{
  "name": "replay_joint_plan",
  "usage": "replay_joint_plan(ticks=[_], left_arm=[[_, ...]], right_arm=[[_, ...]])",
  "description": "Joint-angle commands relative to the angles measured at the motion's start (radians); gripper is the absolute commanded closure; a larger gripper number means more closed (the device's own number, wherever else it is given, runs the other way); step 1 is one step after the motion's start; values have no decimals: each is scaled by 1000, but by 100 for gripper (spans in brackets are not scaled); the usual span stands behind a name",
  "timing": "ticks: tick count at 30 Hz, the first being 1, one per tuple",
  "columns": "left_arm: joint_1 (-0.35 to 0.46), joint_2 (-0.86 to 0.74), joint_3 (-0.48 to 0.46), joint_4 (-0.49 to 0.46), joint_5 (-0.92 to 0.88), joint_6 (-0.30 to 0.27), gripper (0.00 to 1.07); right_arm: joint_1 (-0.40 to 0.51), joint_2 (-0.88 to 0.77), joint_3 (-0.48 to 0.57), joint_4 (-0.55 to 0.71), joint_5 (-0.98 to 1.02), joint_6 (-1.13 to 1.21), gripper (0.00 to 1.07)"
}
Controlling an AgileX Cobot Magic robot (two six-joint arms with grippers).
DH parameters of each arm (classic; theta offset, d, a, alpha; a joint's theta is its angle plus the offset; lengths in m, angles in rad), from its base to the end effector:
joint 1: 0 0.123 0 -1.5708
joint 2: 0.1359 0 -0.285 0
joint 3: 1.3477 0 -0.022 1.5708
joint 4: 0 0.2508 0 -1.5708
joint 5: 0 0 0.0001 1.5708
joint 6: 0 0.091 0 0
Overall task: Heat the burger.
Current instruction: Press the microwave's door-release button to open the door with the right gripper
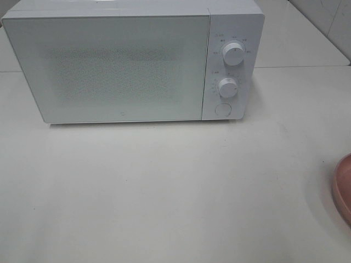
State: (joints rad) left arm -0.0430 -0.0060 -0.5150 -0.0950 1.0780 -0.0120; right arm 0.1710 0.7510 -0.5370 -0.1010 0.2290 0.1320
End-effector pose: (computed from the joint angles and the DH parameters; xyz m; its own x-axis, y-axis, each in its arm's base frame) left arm -0.0088 -0.0072 0.2803 -0.4566 -0.0372 -0.8889 0.0915 0.9919 -0.0885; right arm 0.1548 0.0246 0.3023 -0.3470 -0.0258 -0.9375 -0.1374 0.9902 0.0236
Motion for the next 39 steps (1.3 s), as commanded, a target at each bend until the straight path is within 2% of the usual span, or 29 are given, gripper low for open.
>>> replay_joint_plan(ticks=[1, 5, 6, 12, 22, 31, 35, 36, 38, 39], left_arm=[[3, -21, 0, -10, -12, 0, 7], [3, -21, 0, -10, -12, 0, 7], [3, -21, 0, -10, -12, 0, 7], [3, -21, 0, -10, -12, 0, 7], [3, -21, 0, -10, -12, 0, 7], [3, -21, 0, -10, -12, 0, 7], [3, -21, 0, -10, -12, 0, 7], [3, -21, 0, -10, -12, 0, 7], [3, -21, 0, -10, -12, 0, 7], [3, -21, 0, -10, -12, 0, 7]], right_arm=[[-6, 48, -9, -6, -65, -8, 32], [-6, 145, 4, -5, -207, -8, 32], [-6, 175, 28, -5, -292, -8, 32], [-6, 252, 113, 13, -508, -8, 32], [15, 335, 181, 64, -670, -27, 32], [139, 447, 181, 270, -764, -265, 32], [235, 516, 197, 423, -897, -376, 32], [235, 516, 197, 423, -897, -376, 32], [313, 563, 212, 528, -1005, -433, 32], [313, 563, 212, 528, -1005, -433, 32]])
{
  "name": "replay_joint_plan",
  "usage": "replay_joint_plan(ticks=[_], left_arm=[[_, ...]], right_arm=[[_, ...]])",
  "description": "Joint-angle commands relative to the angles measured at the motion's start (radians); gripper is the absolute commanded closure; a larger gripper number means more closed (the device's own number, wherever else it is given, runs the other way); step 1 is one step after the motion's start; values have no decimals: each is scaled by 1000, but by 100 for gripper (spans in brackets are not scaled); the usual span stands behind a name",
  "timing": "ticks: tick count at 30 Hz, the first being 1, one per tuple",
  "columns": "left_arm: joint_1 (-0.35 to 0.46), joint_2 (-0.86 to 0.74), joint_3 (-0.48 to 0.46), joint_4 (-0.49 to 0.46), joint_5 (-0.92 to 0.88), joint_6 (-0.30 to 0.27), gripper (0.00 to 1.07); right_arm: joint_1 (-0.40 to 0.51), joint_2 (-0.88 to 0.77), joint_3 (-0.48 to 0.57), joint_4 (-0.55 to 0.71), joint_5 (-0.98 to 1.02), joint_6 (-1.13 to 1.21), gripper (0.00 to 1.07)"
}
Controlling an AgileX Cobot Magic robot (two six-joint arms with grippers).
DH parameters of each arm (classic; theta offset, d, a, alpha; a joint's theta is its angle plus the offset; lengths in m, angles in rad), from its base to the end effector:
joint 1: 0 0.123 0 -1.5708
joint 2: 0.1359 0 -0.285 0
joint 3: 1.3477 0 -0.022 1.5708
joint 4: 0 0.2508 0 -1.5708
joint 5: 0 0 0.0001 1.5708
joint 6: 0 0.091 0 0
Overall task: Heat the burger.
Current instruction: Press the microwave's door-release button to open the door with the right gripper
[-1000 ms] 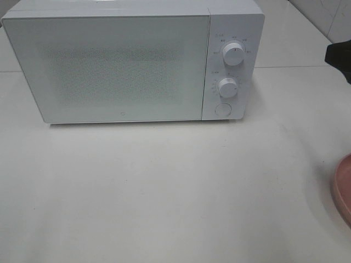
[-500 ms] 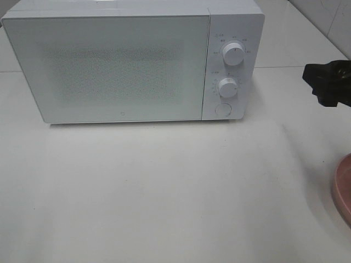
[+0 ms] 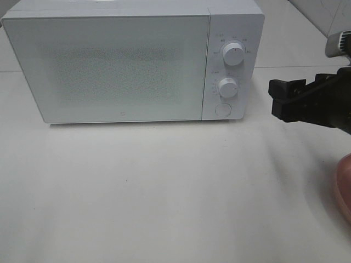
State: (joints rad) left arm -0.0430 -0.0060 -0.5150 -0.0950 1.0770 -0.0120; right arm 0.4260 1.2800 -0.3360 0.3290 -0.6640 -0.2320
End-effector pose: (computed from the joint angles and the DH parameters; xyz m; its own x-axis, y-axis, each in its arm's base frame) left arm -0.0087 -0.0072 0.2804 -0.4557 -0.0374 -0.8894 0.0915 0.9919 -0.0885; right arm 0.2114 0.0761 0.2100 -0.2051 -0.0601 -0.9769 -0.2218 0.9750 -0.0134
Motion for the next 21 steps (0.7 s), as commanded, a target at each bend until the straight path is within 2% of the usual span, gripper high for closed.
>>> replay_joint_plan(ticks=[1, 3, 4, 6, 7, 8, 10, 16, 21], left_arm=[[3, -21, 0, -10, -11, 0, 7], [3, -21, 0, -10, -11, 0, 7], [3, -21, 0, -10, -11, 0, 7], [3, -21, 0, -10, -11, 0, 7], [3, -21, 0, -10, -11, 0, 7], [3, -21, 0, -10, -11, 0, 7], [3, -21, 0, -10, -11, 0, 7], [3, -21, 0, -10, -11, 0, 7], [3, -21, 0, -10, -11, 0, 7]], right_arm=[[114, 68, 11, 182, -178, -115, 32], [137, 83, 11, 223, -207, -133, 32], [195, 117, 11, 294, -274, -162, 32], [224, 135, 11, 330, -321, -175, 32], [278, 176, 10, 397, -391, -193, 32], [278, 176, 10, 397, -391, -193, 32], [335, 220, 9, 449, -455, -189, 32], [415, 303, 6, 464, -509, -167, 32], [422, 354, -6, 461, -512, -110, 32]])
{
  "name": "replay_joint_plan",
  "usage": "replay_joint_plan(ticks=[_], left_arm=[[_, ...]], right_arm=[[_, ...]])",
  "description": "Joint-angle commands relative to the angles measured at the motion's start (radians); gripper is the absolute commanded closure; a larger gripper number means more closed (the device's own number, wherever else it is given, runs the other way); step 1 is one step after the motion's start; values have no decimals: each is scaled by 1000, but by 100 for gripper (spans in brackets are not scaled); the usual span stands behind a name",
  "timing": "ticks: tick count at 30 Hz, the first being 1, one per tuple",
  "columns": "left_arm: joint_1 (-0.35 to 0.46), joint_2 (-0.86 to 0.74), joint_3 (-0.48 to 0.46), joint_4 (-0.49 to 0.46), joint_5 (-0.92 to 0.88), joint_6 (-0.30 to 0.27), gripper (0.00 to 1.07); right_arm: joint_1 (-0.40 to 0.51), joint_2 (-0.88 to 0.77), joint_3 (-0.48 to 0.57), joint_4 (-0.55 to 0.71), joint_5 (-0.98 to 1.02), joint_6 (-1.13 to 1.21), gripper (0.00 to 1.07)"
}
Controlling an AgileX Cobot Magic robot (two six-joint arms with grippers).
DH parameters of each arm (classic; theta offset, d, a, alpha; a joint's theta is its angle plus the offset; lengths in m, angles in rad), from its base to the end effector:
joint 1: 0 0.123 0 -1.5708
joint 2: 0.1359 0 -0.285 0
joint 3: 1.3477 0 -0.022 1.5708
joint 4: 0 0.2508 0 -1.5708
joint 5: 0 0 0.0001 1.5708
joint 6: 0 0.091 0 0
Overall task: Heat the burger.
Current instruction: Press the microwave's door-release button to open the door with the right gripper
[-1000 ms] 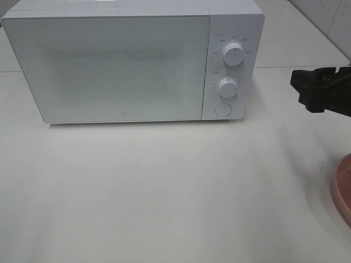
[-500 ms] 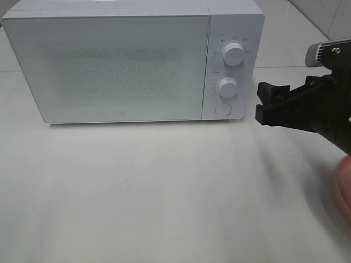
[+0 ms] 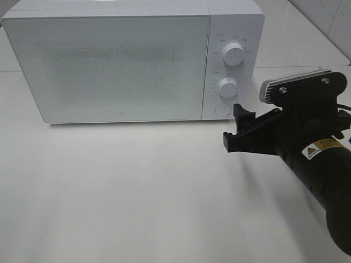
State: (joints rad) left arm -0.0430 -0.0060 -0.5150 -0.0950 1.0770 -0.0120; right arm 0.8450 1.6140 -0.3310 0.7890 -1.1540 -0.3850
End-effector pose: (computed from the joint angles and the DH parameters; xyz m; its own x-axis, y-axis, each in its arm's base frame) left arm -0.0087 -0.0072 0.2804 -0.4557 -0.0374 -0.8894 0.0915 0.9919 -0.0885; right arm 0.1976 0.1337 0.1652 -0.1231 -0.1362 -0.9830 -0.1456 0.9823 -0.1179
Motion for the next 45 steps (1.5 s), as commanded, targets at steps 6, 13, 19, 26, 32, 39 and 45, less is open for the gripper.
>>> replay_joint_plan(ticks=[6, 13, 19, 26, 32, 39, 45], left_arm=[[3, -21, 0, -10, -11, 0, 7], [3, -21, 0, -10, -11, 0, 7], [3, -21, 0, -10, -11, 0, 7], [3, -21, 0, -10, -11, 0, 7], [3, -21, 0, -10, -11, 0, 7], [3, -21, 0, -10, -11, 0, 7], [3, -21, 0, -10, -11, 0, 7]], right_arm=[[3, 42, -11, -2, -22, 111, 32], [3, 42, -11, -2, -22, 227, 36], [3, 42, -11, -4, -21, 544, 50], [3, 42, -11, -4, -14, 1048, 75], [3, 42, -11, -4, -12, 1449, 91], [3, 42, -11, -4, 48, 1706, 107], [3, 42, -11, 4, 102, 1718, 107]])
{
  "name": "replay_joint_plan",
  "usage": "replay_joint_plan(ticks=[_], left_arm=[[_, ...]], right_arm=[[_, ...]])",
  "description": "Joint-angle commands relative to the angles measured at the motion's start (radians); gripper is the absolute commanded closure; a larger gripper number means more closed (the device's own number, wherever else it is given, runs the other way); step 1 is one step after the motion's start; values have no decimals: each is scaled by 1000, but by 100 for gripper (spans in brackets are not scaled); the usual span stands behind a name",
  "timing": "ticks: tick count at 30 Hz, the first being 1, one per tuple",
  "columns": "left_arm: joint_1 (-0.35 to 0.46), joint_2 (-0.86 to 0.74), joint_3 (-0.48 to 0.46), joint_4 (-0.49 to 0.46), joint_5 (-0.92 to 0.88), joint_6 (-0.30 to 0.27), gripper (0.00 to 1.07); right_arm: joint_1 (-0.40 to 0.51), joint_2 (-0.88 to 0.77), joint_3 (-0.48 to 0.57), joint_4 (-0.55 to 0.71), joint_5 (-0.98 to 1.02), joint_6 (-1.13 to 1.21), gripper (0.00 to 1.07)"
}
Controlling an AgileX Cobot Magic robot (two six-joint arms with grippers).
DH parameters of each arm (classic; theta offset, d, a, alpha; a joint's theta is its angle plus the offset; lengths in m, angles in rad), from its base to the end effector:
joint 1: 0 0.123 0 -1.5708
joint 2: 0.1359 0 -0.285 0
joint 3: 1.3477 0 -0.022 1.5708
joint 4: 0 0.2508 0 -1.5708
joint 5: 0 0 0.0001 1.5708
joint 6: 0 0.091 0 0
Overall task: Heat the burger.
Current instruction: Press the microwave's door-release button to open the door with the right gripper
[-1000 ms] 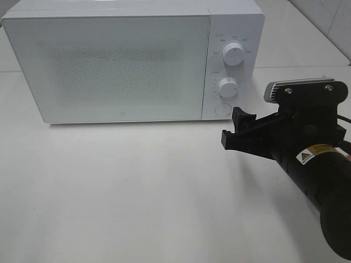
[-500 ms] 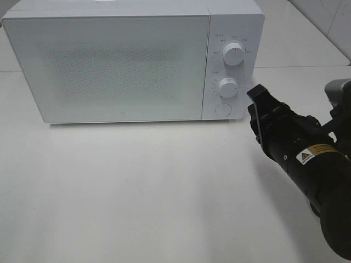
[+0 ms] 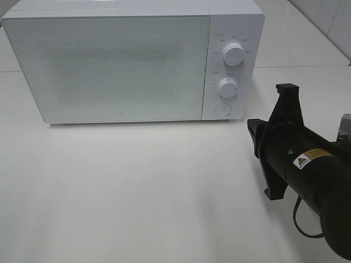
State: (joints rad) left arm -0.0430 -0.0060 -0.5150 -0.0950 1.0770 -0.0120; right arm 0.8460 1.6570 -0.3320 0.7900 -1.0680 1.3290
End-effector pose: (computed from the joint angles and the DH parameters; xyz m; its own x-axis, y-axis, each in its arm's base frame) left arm -0.0087 -0.0072 0.2804 -0.4557 -0.0374 -0.8894 0.0915 0.9919 -0.0885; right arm 0.1968 0.1368 0.1480 -0.1462 0.9892 0.0006 0.2512 0.0365 0.9673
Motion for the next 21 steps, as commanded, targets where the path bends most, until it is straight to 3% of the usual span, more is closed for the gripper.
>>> replay_joint_plan(ticks=[1, 11, 21], left_arm=[[3, -21, 0, -10, -11, 0, 7], [3, -21, 0, -10, -11, 0, 7], [3, -15, 0, -10, -11, 0, 7]], right_arm=[[2, -1, -10, 3, 23, 4, 107], [-12, 59, -12, -7, 55, 23, 107], [-91, 161, -85, -130, 67, 75, 107]])
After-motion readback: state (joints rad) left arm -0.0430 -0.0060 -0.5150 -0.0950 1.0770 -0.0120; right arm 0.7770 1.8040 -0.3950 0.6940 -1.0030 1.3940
